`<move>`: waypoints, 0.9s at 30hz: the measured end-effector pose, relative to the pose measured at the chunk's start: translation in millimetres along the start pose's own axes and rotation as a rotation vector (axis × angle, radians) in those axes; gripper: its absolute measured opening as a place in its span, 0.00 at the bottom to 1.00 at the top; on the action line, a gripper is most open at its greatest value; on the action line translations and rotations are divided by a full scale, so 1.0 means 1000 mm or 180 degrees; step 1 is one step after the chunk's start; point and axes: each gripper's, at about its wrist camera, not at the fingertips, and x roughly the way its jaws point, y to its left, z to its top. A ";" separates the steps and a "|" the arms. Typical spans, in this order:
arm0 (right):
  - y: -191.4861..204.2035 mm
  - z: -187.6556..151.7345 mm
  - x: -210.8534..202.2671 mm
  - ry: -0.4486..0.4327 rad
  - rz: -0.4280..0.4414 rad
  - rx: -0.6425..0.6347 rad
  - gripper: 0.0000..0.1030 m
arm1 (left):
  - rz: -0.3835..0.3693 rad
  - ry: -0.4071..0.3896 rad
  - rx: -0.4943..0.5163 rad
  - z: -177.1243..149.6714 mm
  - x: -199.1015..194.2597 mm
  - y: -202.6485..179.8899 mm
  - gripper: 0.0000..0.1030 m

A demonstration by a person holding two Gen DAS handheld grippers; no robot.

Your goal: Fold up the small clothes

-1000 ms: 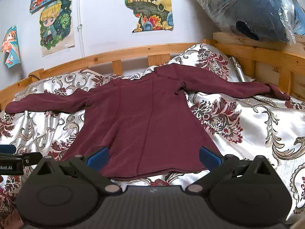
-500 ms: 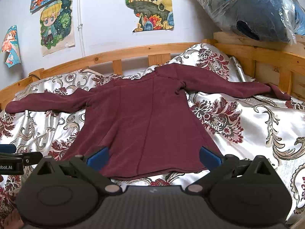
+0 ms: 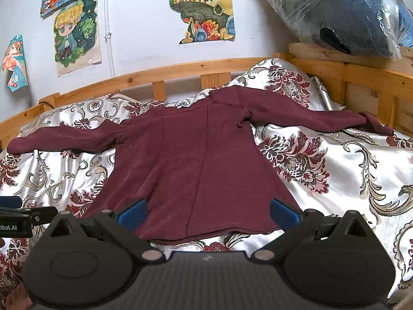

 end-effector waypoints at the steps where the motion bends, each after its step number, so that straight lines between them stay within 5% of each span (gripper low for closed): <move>1: 0.000 0.000 0.000 0.0000 0.0001 0.0001 1.00 | -0.0002 0.0000 -0.0004 0.000 0.000 0.000 0.99; 14: -0.003 0.002 0.000 -0.0020 -0.0048 0.0041 1.00 | -0.0018 0.0151 0.0005 0.006 0.010 0.001 0.99; 23: -0.024 0.023 -0.002 -0.0225 -0.0234 0.0250 1.00 | 0.0037 0.0538 0.0124 0.060 0.036 0.003 0.99; 27: -0.040 0.035 0.004 -0.0311 -0.0146 0.0301 1.00 | 0.0046 0.0479 0.0142 0.091 0.038 -0.005 0.99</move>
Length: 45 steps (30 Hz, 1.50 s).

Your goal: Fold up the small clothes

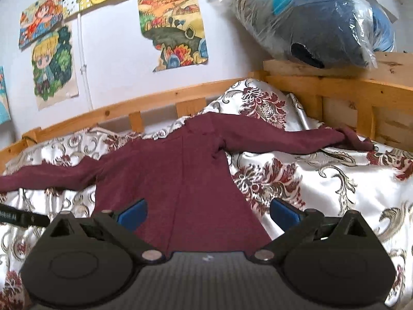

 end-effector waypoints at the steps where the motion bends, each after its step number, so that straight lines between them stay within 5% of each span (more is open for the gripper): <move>1: -0.004 0.003 0.003 0.0010 0.0022 0.0029 1.00 | -0.0031 -0.0023 -0.0058 0.005 0.000 -0.001 0.99; 8: -0.026 0.027 0.027 0.0025 -0.0122 0.0104 1.00 | -0.0257 -0.0125 -0.0538 0.028 0.023 -0.022 0.99; 20: -0.066 0.072 0.109 -0.0135 -0.0644 -0.0069 1.00 | -0.0159 -0.0004 -0.0321 0.032 0.083 -0.051 0.99; 37: -0.109 0.077 0.194 -0.0212 -0.0599 0.0044 1.00 | -0.0066 -0.0004 0.0139 0.005 0.126 -0.068 0.99; 45: -0.148 0.056 0.161 -0.0514 -0.1266 0.0630 1.00 | -0.0160 0.0035 0.0028 0.001 0.116 -0.061 0.99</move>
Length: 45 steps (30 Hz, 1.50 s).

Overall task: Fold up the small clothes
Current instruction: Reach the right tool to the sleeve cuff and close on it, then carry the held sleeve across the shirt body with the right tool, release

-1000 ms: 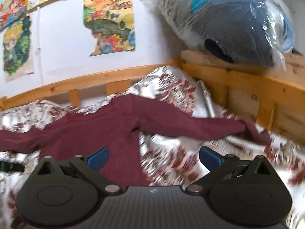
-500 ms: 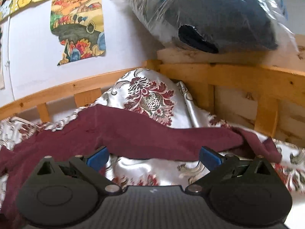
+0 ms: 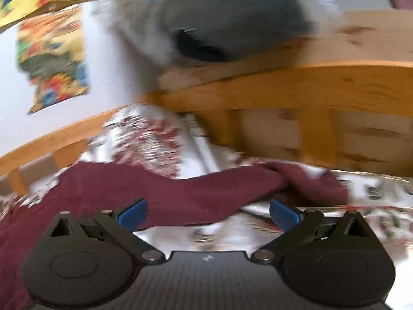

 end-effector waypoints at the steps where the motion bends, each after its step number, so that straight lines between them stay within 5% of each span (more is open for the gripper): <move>1: -0.008 0.004 -0.002 -0.0037 -0.0109 0.0029 1.00 | -0.0001 -0.0019 0.0008 0.000 -0.002 0.000 0.99; 6: -0.028 0.020 0.003 0.0014 -0.0540 -0.0201 0.98 | -0.0062 0.0012 0.0046 -0.002 -0.008 0.000 0.99; 12: -0.027 0.027 0.027 0.0440 -0.0888 -0.1026 0.75 | -0.0051 0.0030 0.0061 -0.004 -0.009 0.006 0.99; 15: -0.027 0.025 0.041 0.0739 -0.0863 -0.1211 0.49 | -0.0018 0.0013 0.0004 -0.003 -0.012 0.014 0.99; 17: -0.029 0.026 0.044 0.0850 -0.0868 -0.1256 0.16 | -0.0017 -0.0017 -0.0046 -0.002 -0.016 0.019 0.99; 21: -0.025 0.045 0.034 0.0801 -0.0784 -0.1334 0.06 | 0.0025 -0.0086 -0.0090 0.000 -0.026 0.030 0.99; 27: 0.020 0.097 -0.018 0.0612 -0.0127 -0.1343 0.05 | 0.0023 -0.0126 -0.0188 0.002 -0.040 0.047 0.99; 33: 0.100 0.120 -0.076 0.0491 0.0831 -0.1383 0.05 | -0.0002 -0.0125 -0.0285 0.004 -0.053 0.064 0.99; 38: 0.168 0.090 -0.105 0.0687 0.1547 -0.1400 0.05 | 0.0064 -0.0168 -0.0300 0.002 -0.064 0.080 0.99; 45: 0.243 -0.009 -0.119 0.1126 0.2062 -0.1749 0.05 | 0.0194 -0.0171 -0.0385 -0.004 -0.071 0.108 0.99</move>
